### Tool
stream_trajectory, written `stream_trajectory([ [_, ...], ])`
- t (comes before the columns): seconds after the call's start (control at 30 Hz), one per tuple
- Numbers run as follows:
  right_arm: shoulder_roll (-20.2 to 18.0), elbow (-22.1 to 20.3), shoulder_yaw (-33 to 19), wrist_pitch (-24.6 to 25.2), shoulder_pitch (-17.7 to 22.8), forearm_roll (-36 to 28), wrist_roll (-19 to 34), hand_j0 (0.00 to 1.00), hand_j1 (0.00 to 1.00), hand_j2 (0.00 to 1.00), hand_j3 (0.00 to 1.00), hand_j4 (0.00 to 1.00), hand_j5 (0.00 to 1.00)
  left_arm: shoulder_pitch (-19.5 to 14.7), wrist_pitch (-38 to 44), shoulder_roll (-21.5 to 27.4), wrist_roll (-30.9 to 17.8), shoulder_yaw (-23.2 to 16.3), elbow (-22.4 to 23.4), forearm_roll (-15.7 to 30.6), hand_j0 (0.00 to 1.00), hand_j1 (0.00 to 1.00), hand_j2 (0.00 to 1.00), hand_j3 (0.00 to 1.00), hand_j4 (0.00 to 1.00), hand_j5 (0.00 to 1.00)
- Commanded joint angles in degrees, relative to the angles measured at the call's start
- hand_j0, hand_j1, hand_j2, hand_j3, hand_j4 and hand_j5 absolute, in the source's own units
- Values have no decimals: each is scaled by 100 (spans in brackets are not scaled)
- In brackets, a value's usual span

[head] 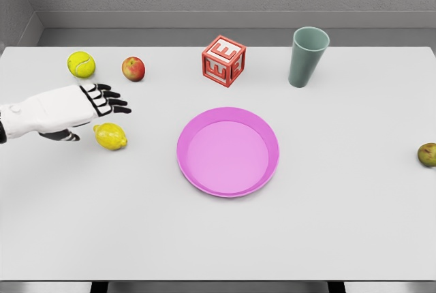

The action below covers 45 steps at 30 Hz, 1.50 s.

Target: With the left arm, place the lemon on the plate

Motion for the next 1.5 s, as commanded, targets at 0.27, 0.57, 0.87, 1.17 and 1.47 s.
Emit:
stream_trajectory([
  [0.27,0,0,-1,0,0,-1,8,100,100,100,100,100,100,-53,8,5,8,-467,173,-119,100,100,100,100,100,100],
  [0.57,0,0,-1,0,0,-1,8,100,100,100,100,100,100,-220,8,-504,0,-510,613,-128,100,100,100,100,100,100],
  [0.87,0,0,-1,0,0,-1,-1,100,100,100,100,100,100,-229,8,-504,8,-713,938,-207,100,100,100,100,100,100],
  [1.17,0,8,-1,0,0,-1,8,100,100,100,100,100,100,-334,8,-636,8,-721,1026,-224,100,100,100,100,100,100],
  [1.47,0,0,-1,0,0,-1,-1,100,100,100,100,100,100,-404,8,-715,0,-721,1026,-259,100,100,100,100,100,100],
])
